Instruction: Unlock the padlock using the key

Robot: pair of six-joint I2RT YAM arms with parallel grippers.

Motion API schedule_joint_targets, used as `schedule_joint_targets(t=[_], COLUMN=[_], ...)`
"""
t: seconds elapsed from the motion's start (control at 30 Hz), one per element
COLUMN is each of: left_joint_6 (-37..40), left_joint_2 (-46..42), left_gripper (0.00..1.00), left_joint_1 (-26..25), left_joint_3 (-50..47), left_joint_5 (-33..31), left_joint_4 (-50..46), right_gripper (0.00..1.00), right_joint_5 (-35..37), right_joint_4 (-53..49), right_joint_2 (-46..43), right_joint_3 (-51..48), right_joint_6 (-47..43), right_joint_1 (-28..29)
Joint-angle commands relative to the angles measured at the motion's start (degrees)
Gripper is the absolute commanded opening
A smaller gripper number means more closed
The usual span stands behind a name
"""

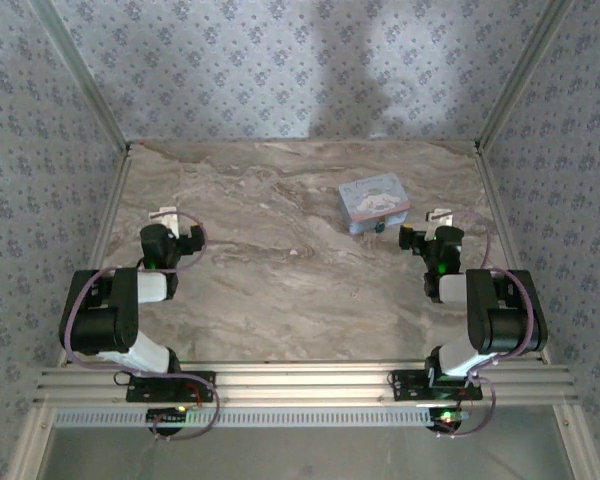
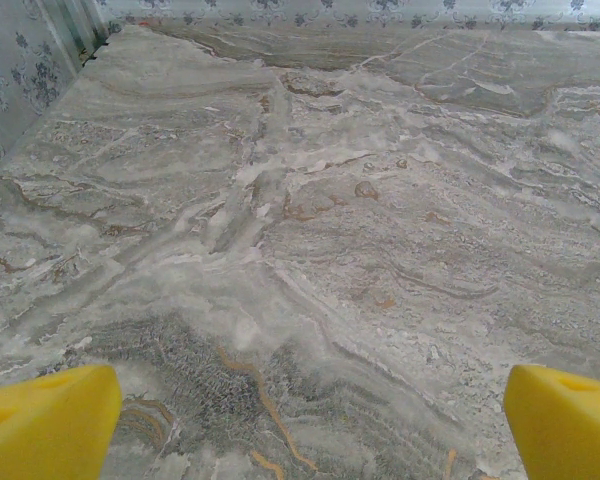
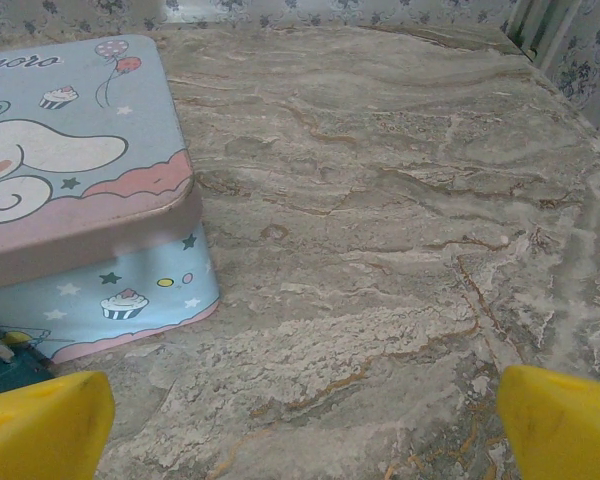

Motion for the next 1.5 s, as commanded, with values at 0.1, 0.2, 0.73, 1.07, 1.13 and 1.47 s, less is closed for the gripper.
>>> schedule_joint_targets(t=[0.1,0.2,0.73,1.07,1.13,1.47], left_joint_6=[-0.8,-0.9,-29.6,-35.8,-35.8,-36.3], left_joint_2=[-4.7,-10.2,-22.1,-23.5,-22.8,-18.8], left_gripper=[0.98,0.98,0.98,0.98,0.98,0.98], left_joint_1=[-0.4,-0.6,-4.2,-16.7,-18.7,-21.8], left_joint_3=[-0.8,0.5,10.9,10.1,10.4,12.3], left_joint_5=[-1.4,-2.3,14.6,15.0,14.0,13.6], left_joint_4=[-1.9,-8.7,-35.1,-36.2,-36.0,-34.4], right_gripper=[1.0,1.0,0.87,0.74,0.75,0.68], right_joint_5=[4.8,4.9,-10.2,-6.7,-4.3,3.3], right_joint_4=[-5.4,-13.1,-55.4,-73.2,-73.9,-74.6], right_joint_2=[-5.0,-10.3,-20.1,-16.4,-14.3,-0.7], right_joint_3=[1.0,2.9,19.8,21.9,21.8,26.7], right_joint_6=[2.3,2.3,21.2,29.7,31.5,36.1], right_joint_1=[-0.4,-0.2,6.5,25.9,30.0,38.3])
